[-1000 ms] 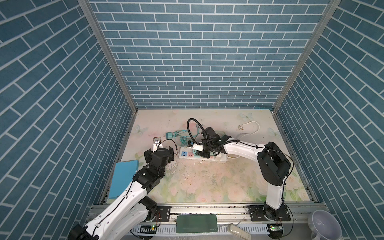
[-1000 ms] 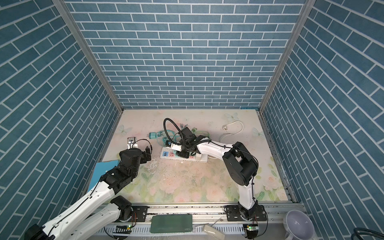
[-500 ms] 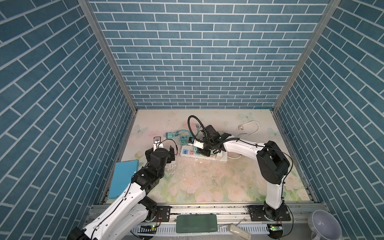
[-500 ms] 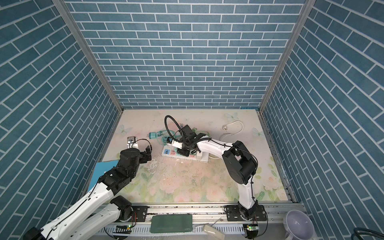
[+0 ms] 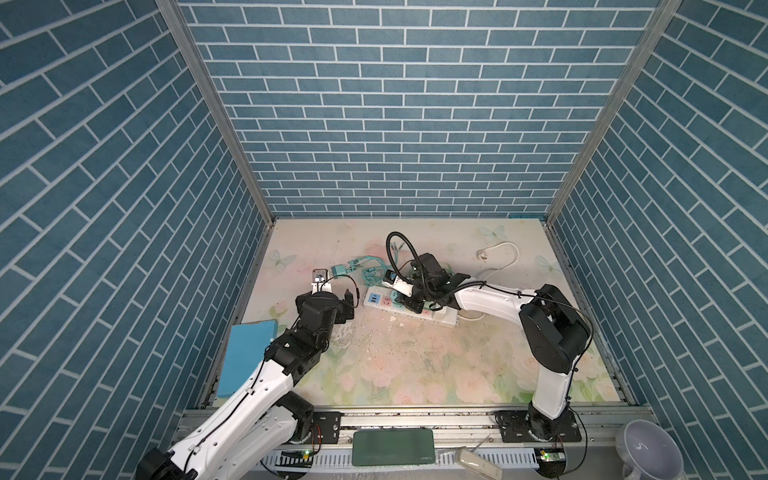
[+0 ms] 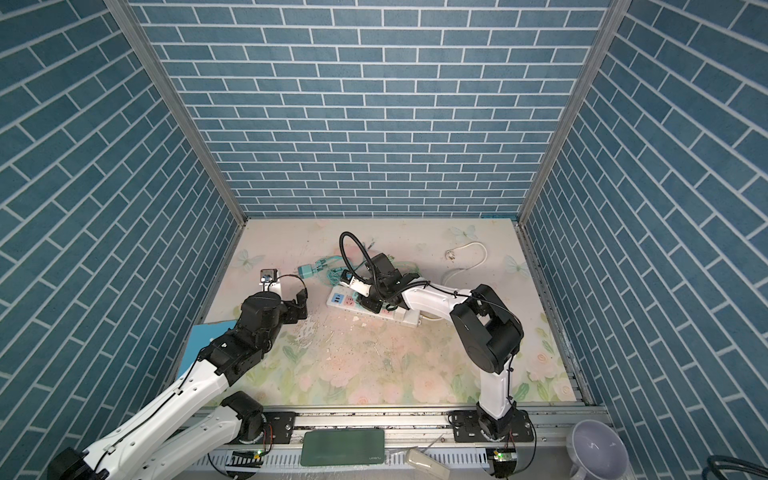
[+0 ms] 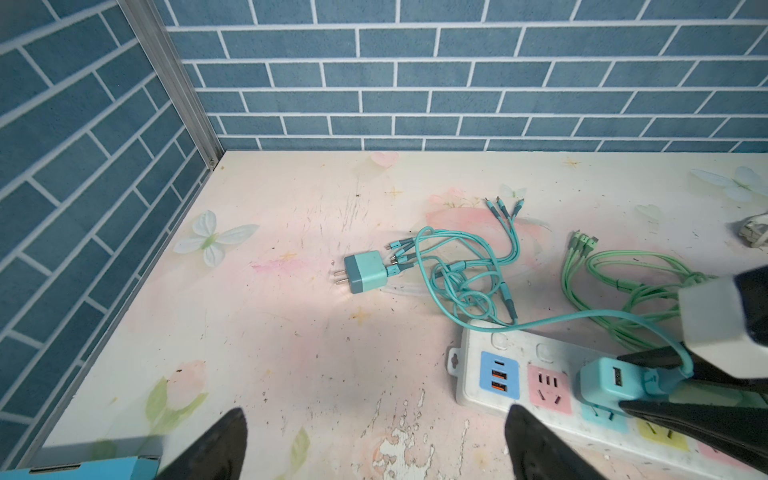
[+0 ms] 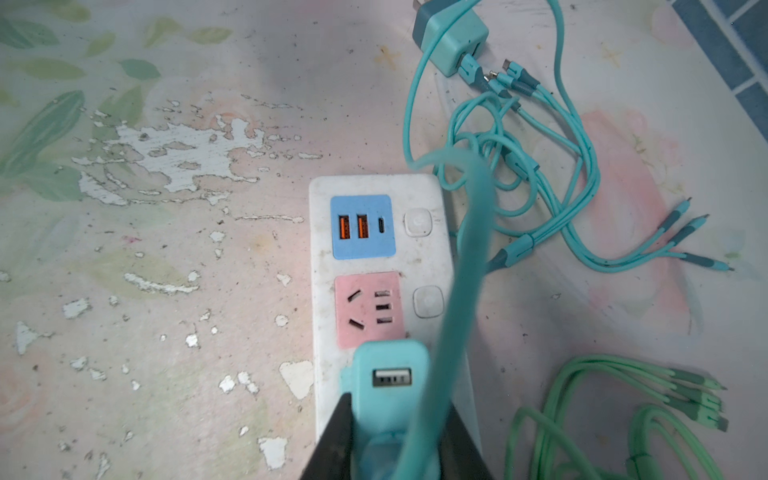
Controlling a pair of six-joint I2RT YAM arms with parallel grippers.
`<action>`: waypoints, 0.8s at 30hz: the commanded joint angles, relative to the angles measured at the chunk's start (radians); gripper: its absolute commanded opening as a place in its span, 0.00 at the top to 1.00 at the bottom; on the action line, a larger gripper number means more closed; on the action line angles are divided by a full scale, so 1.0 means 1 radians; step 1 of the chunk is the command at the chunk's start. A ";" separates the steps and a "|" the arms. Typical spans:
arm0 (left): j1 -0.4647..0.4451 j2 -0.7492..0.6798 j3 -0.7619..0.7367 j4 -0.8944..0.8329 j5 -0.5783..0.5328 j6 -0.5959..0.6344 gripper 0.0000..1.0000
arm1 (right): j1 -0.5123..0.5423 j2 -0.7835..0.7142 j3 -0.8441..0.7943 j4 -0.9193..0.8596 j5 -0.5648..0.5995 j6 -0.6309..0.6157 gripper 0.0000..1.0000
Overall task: Insert the plug
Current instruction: 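Lower the teal charger with the right gripper toward the strip socket, then press the teal charger prongs down into the strip socket with the right gripper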
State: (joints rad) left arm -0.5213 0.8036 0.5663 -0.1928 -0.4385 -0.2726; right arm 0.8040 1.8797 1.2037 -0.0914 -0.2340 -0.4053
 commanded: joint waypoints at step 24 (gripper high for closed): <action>0.007 -0.001 0.002 0.060 0.074 0.025 0.03 | -0.049 0.206 0.055 -0.552 0.124 0.298 1.00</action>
State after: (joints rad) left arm -0.5213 0.8204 0.5735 -0.1505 -0.3683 -0.2691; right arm 0.7914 1.9343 1.3159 -0.2302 -0.2455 -0.2573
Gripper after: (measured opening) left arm 0.967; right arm 0.285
